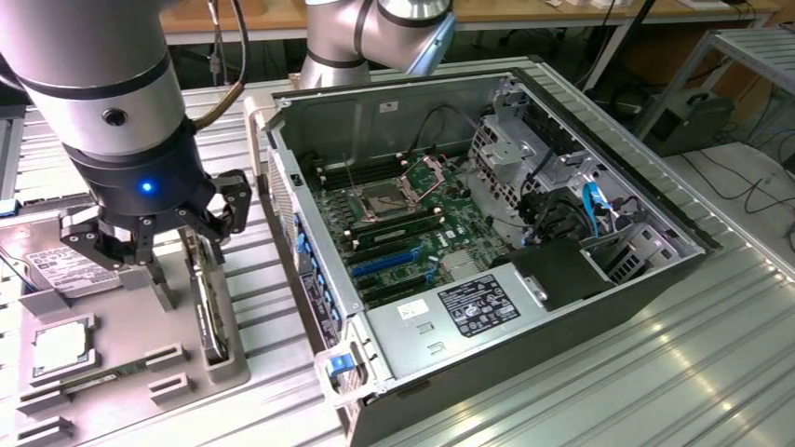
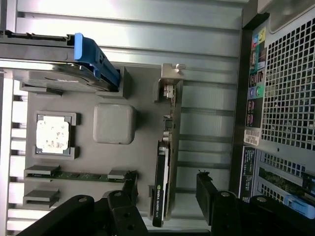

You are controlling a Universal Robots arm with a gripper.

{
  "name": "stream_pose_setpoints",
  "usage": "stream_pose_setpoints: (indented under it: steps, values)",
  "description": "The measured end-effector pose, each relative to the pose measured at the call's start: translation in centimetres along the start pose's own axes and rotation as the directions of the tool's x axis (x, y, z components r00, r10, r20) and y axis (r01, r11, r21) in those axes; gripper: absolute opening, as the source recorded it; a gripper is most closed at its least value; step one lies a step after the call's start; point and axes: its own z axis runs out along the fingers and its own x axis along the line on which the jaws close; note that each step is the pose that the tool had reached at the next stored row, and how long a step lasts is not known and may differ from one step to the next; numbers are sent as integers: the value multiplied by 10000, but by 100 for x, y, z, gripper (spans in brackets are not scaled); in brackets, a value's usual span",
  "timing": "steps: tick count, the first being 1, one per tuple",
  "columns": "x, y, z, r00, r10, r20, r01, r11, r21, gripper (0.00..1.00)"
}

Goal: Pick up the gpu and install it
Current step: 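Pick up the gpu and move the gpu toward the slot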

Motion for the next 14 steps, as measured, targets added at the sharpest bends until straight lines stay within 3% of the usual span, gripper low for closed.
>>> stream_pose_setpoints:
  steps: [14]
  values:
    - [-2, -5, 177, 10000, -90, -4, 90, 10000, 20, 60]
